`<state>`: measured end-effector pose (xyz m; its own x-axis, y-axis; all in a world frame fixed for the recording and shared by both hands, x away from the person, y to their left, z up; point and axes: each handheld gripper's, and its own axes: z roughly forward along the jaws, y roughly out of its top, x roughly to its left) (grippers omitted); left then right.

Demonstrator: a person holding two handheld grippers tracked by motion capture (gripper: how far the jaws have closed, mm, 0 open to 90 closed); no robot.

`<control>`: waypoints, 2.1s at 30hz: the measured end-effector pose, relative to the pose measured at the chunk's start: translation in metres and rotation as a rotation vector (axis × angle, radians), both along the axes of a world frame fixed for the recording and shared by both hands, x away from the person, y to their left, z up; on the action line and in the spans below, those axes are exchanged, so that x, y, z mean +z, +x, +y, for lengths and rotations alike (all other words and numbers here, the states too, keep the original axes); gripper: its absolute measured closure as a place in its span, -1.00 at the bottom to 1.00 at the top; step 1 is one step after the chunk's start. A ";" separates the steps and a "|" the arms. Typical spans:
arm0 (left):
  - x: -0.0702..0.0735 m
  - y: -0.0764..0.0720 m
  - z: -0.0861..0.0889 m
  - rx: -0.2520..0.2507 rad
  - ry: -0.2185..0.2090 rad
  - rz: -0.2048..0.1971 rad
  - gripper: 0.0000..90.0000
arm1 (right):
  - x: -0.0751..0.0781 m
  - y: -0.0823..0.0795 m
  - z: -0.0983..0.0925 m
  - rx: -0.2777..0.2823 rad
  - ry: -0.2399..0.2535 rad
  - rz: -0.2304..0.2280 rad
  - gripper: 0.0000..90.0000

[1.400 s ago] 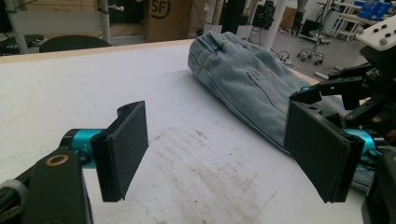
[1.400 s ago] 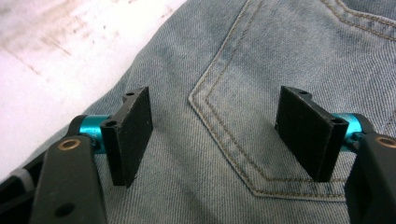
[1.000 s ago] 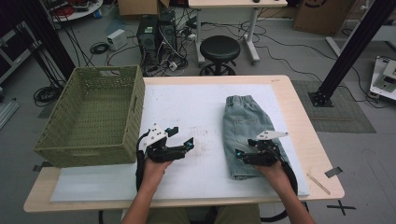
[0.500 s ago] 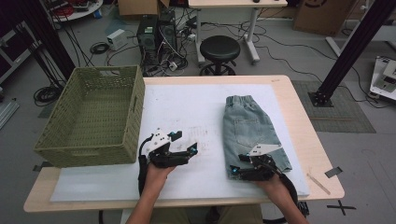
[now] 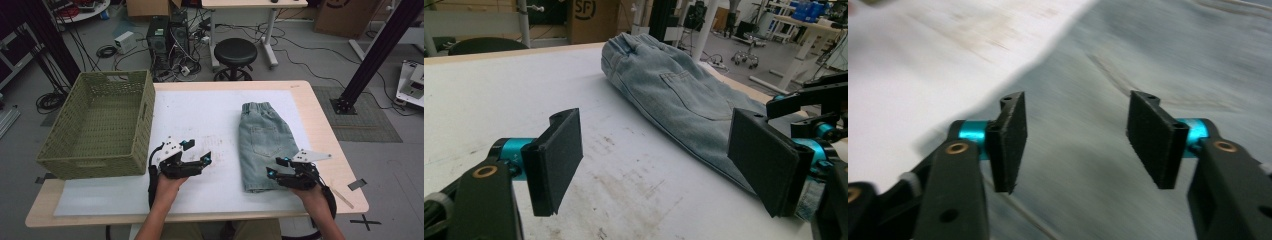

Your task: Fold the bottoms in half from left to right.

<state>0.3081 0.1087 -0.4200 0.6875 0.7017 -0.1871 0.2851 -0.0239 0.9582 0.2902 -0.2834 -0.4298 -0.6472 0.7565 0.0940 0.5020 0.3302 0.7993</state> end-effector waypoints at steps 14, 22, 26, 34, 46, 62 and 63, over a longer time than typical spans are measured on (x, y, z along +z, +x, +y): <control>-0.001 0.002 -0.006 -0.014 0.004 0.002 -0.50 | -0.020 -0.001 -0.021 -0.029 -0.119 0.042 -0.02; 0.000 0.002 -0.005 -0.013 0.001 -0.001 -0.50 | -0.004 -0.006 -0.047 -0.107 -0.018 -0.019 -0.07; 0.001 0.002 -0.006 -0.012 0.002 -0.002 -0.50 | -0.011 -0.005 -0.062 -0.137 -0.083 0.018 0.06; 0.002 0.004 -0.008 -0.015 0.009 0.000 -0.50 | -0.018 -0.005 -0.072 -0.127 -0.112 0.049 0.22; 0.002 0.005 -0.008 -0.010 0.007 -0.002 -0.50 | 0.001 -0.011 -0.084 -0.105 0.042 -0.016 0.32; 0.003 0.006 -0.007 -0.005 -0.034 -0.016 -0.50 | -0.011 -0.006 -0.078 -0.091 -0.044 0.015 0.30; 0.003 0.006 -0.008 -0.004 -0.039 -0.017 -0.50 | -0.009 -0.007 -0.078 -0.094 -0.024 0.001 0.21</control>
<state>0.3145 0.1010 -0.4168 0.6934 0.6915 -0.2024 0.2689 0.0123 0.9631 0.2835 -0.3613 -0.4386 -0.5731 0.8159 0.0759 0.5324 0.3004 0.7914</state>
